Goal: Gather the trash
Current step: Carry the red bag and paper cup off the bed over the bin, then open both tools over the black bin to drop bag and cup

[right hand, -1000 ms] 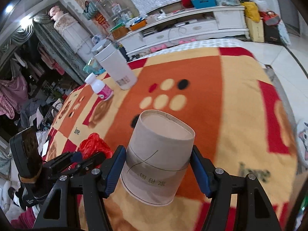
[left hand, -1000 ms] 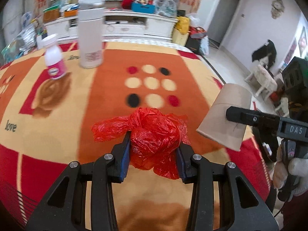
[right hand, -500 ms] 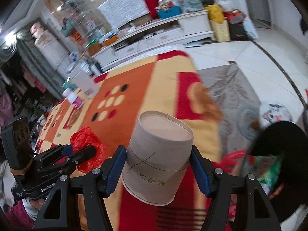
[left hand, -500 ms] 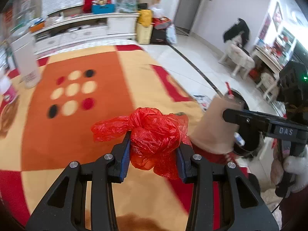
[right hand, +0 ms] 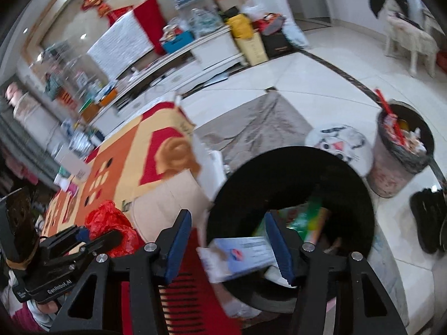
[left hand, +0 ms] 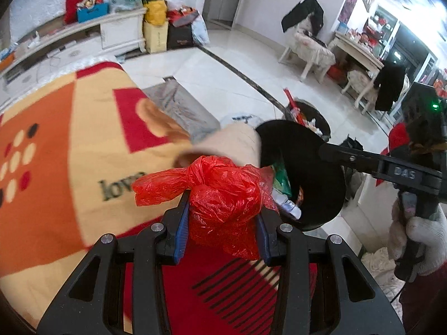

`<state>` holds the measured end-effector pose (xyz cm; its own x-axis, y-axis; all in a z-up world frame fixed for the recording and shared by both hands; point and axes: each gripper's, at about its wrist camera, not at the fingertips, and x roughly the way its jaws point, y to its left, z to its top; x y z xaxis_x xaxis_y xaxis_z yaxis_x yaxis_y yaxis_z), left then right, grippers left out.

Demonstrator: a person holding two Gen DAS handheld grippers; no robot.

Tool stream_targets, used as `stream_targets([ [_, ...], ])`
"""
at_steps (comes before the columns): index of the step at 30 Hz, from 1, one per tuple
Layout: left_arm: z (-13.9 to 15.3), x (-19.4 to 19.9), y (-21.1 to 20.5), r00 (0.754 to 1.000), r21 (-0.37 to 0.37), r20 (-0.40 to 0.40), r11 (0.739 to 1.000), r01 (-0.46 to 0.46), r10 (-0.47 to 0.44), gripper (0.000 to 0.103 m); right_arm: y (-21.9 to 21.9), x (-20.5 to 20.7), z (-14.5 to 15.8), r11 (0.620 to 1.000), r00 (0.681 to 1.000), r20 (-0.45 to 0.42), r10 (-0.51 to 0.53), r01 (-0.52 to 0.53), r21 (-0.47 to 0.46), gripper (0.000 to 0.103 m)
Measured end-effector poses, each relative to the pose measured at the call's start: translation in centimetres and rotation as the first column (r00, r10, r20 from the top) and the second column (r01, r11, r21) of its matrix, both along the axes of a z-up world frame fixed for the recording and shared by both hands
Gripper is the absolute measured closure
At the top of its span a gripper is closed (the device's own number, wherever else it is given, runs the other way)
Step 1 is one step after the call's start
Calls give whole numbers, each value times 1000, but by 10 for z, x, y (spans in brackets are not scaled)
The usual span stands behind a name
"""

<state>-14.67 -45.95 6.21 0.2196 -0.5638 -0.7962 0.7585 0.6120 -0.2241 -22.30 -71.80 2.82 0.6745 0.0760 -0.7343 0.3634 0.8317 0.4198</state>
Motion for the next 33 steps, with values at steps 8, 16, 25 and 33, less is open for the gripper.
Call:
stream_targets([
  [8,-6,1,-1,1000,21,-1,1000,-5,5,65,-11,-3,-9,999,1000,-8,-20,20,50,43],
  [16,7,-6,-15,999,-44,-16,998,39,-40,65,-5,-1,-9,1000,1000,-12,-28,28,14,37],
  [25,4,-19,-59,985,-120,-90,984,134,-145,62,-24,-33,9,983,993,-30,-113,108,-151,32],
  [33,-1,-20,-77,975,-160,-125,974,162,-183,37,-34,-48,3,980,989,-38,-146,139,-142,31],
])
